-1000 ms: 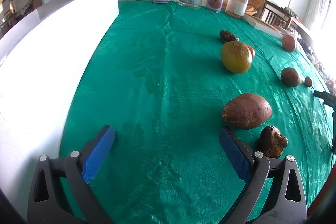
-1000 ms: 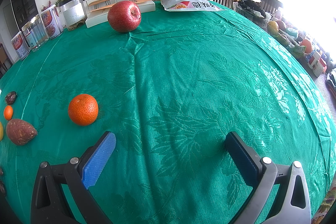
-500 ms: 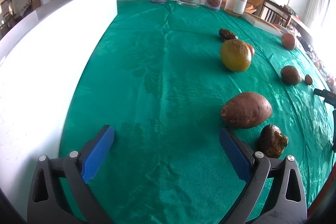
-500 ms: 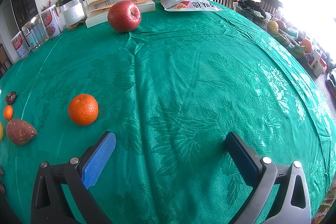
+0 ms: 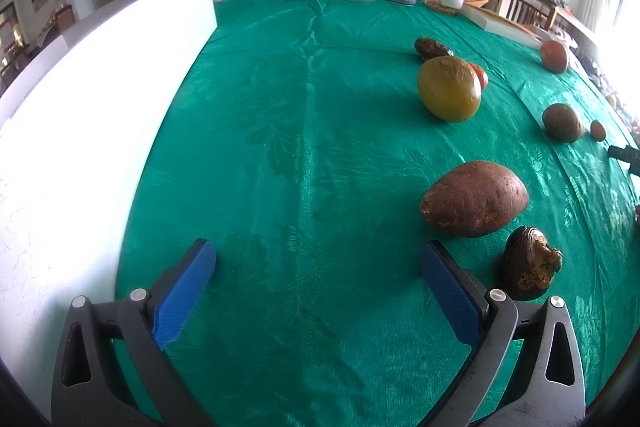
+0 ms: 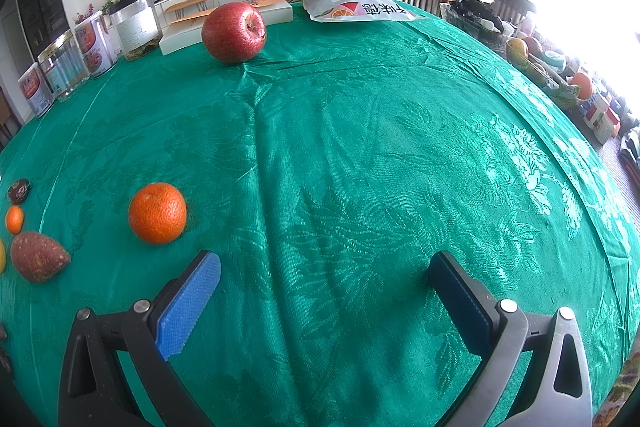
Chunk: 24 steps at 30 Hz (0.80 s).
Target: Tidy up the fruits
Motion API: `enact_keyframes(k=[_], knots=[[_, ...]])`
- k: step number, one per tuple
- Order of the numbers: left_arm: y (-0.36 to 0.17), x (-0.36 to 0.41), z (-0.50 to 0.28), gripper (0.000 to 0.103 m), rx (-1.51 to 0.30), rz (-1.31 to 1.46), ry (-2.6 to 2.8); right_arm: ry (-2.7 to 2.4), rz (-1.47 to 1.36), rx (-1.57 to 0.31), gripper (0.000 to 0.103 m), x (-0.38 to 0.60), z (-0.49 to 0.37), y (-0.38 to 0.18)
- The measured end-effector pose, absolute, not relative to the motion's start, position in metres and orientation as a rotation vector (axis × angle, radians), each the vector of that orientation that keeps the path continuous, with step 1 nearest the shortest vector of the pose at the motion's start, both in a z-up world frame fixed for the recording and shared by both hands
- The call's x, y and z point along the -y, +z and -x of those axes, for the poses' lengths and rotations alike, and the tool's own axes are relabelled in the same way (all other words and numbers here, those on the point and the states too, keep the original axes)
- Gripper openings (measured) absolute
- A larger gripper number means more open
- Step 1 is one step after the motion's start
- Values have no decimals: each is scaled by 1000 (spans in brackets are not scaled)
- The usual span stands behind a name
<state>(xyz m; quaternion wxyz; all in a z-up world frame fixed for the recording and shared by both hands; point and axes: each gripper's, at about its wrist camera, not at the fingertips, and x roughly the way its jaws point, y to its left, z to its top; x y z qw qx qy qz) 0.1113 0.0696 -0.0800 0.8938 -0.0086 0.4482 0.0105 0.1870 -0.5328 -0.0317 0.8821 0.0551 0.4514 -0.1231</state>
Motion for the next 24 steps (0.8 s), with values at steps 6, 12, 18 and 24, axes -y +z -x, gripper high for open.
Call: enact_keyframes(k=[6, 12, 18, 24], knots=[[-69, -76, -101, 101, -910, 82, -114, -152, -72, -897, 101, 518, -158, -9], [-63, -51, -93, 100, -938, 58, -163, -150, -136, -795, 101, 505, -103, 30], [-62, -8, -74, 100, -945, 4, -191, -160, -226, -732, 101, 490, -57, 35], [-72, 16, -88, 100, -971, 7, -103, -110, -160, -789, 101, 474, -57, 17]])
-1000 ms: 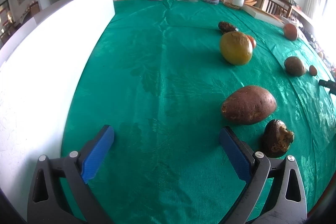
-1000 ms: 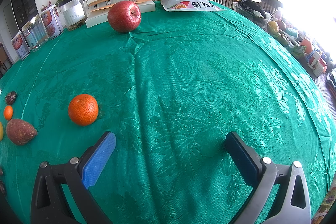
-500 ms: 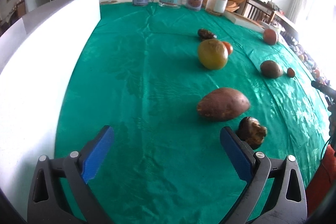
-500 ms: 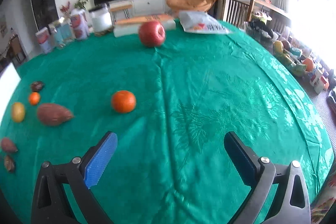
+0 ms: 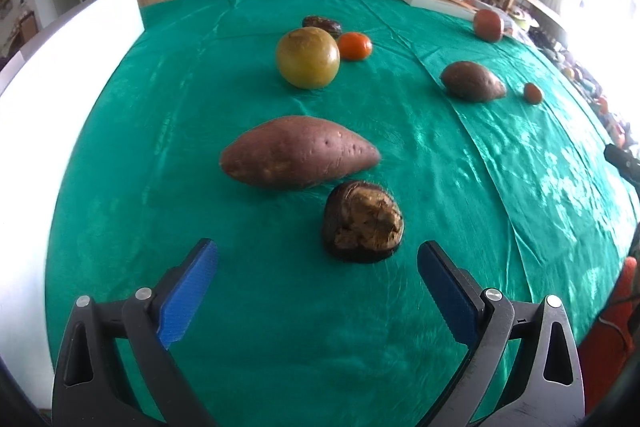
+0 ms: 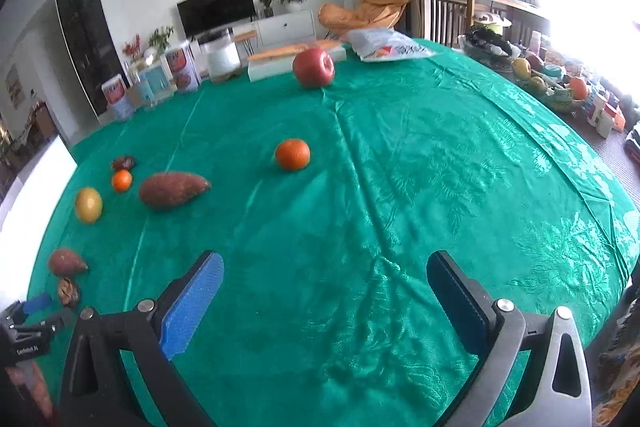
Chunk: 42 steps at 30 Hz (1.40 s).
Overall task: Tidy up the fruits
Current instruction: 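Close the right gripper on the tangerine while the left gripper grasps the brown wrinkled fruit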
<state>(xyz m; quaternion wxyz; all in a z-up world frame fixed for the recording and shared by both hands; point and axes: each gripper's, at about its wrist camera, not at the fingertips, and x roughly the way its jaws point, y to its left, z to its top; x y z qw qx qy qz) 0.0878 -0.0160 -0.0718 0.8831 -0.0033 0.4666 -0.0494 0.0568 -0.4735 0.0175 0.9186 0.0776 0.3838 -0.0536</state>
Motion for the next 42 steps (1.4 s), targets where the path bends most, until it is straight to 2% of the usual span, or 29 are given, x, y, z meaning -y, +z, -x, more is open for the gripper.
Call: enact_keyframes(k=[6, 8, 10, 13, 14, 17, 22, 33, 38, 39, 41, 42], knots=[[-74, 30, -91, 99, -950, -40, -50, -39, -127, -824, 100, 490, -108, 11], [-73, 30, -93, 97, -947, -31, -46, -7, -84, -833, 93, 491, -129, 7], [-74, 31, -94, 90, -951, -24, -46, 32, -19, -859, 78, 484, -151, 1], [-73, 33, -96, 87, -951, -24, -46, 100, 16, -901, 65, 477, -180, -8], [-73, 32, -96, 86, -951, -21, -47, 120, 10, -904, 64, 476, -187, -10], [-72, 31, -94, 85, -945, -5, -57, 164, 14, -916, 57, 471, -200, -17], [-73, 33, -93, 85, -941, -20, -71, 175, 53, -920, 33, 462, -211, -26], [-66, 10, -84, 85, -928, 105, -161, 125, 79, -898, 34, 464, -212, -24], [-69, 20, -88, 85, -938, 48, -128, 127, 68, -888, 35, 467, -211, -25], [-69, 24, -90, 83, -939, 33, -116, 125, 66, -890, 35, 468, -213, -25], [-69, 33, -92, 74, -936, -7, -87, 125, 59, -887, 35, 469, -215, -25], [-69, 36, -91, 58, -929, -30, -82, 126, 54, -885, 35, 469, -217, -25]])
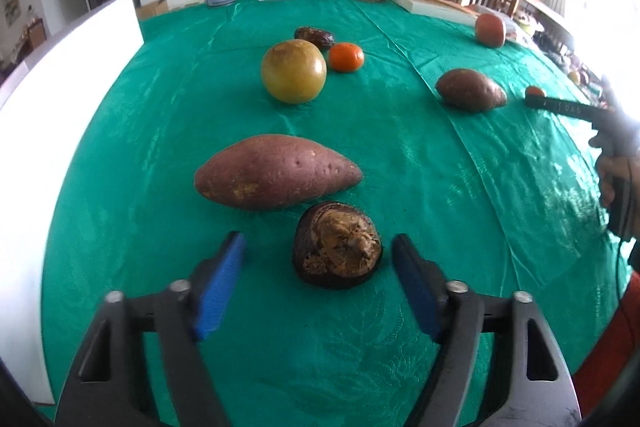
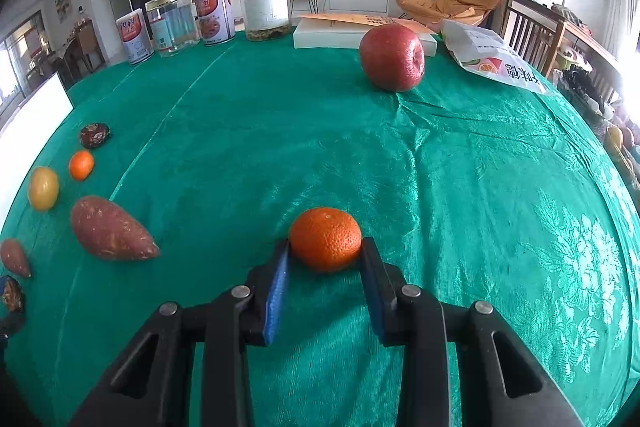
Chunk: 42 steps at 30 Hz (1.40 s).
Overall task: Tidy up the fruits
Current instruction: 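Close the right gripper on the tangerine while the left gripper grasps the brown wrinkled fruit, then carry the tangerine and brown fruit into the cardboard tray and open both grippers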
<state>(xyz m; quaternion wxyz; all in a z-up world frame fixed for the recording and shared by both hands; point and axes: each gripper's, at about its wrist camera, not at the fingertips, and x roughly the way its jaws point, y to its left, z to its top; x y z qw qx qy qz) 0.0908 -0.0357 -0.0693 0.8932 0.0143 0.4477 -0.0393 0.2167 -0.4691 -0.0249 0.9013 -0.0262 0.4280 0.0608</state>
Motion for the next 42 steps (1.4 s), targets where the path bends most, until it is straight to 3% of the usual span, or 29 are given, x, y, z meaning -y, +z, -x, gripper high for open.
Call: enact_keyframes(k=[1, 9, 16, 26, 36, 38, 42], knots=[[-68, 39, -89, 44, -918, -43, -98, 129, 48, -884, 35, 469, -219, -25], [-63, 32, -75, 44, -954, -85, -154, 143, -56, -915, 32, 476, -207, -19], [-47, 1, -48, 44, -1028, 9, -187, 223, -83, -1000, 32, 448, -137, 7], [-1, -68, 1, 44, -1051, 172, -183, 664, -44, -1194, 32, 255, -14, 12], [113, -222, -2, 44, -952, 318, -69, 958, 88, -1100, 32, 77, -35, 106], [113, -249, -20, 44, -963, 270, 13, 989, 146, -1072, 32, 37, -50, 120], [60, -317, -61, 44, -1084, 299, 202, 957, 274, -1066, 32, -45, -82, 111]])
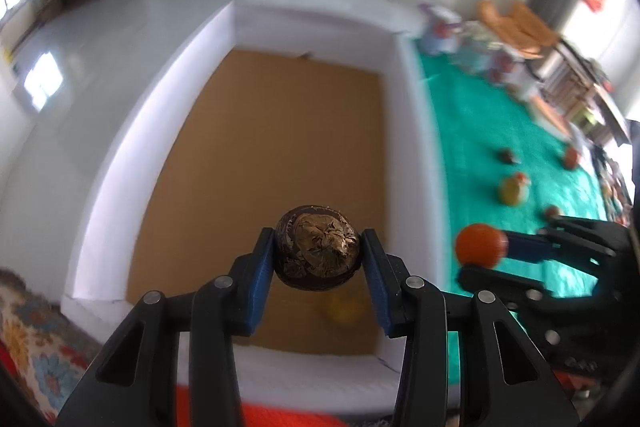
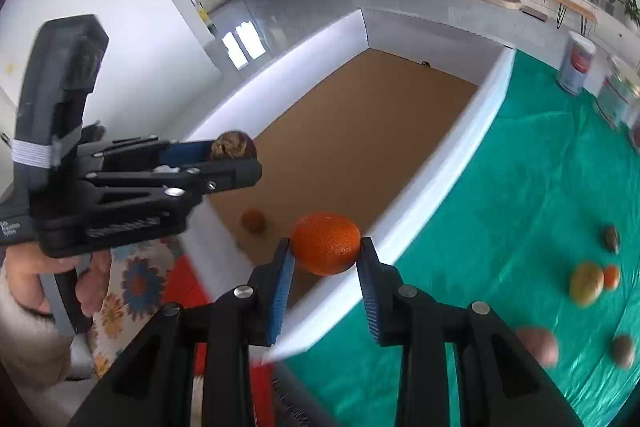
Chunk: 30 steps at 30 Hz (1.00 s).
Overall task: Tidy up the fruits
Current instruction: 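Carry the tangerine and brown fruit into the cardboard tray and open both grippers, then withdraw both open grippers from the tray back over the table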
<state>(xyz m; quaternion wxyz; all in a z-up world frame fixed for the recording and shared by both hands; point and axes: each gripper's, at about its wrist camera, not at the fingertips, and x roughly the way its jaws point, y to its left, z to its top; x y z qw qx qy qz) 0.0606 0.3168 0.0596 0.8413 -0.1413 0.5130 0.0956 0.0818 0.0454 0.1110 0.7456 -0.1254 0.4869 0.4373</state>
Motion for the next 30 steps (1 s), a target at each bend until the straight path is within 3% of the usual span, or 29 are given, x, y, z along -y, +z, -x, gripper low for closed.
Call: enact_keyframes(k=[5, 6, 9, 10, 14, 17, 19, 24, 30], knots=[[6, -349, -83, 44, -1194, 359, 296, 902, 408, -1134, 33, -110, -103, 69], [3, -350, -85, 48, -1197, 355, 311, 894, 418, -1155, 33, -116, -106, 61], [0, -346, -87, 79, -1194, 334, 342, 870, 443, -1155, 38, -127, -113, 52], [4, -344, -87, 82, -1177, 328, 351, 861, 443, -1134, 42, -127, -112, 56], [33, -332, -74, 85, -1059, 304, 353, 889, 351, -1058, 51, -97, -111, 84], [67, -308, -60, 92, -934, 262, 336, 877, 295, -928, 71, -56, -103, 118], [84, -278, -51, 94, -858, 228, 294, 820, 253, -812, 94, -14, -93, 139], [86, -175, -26, 97, -777, 179, 70, 627, 184, -645, 100, 108, -60, 140], [-1, -65, -20, 97, -865, 166, -80, 275, 146, -707, 101, 239, -24, 59]])
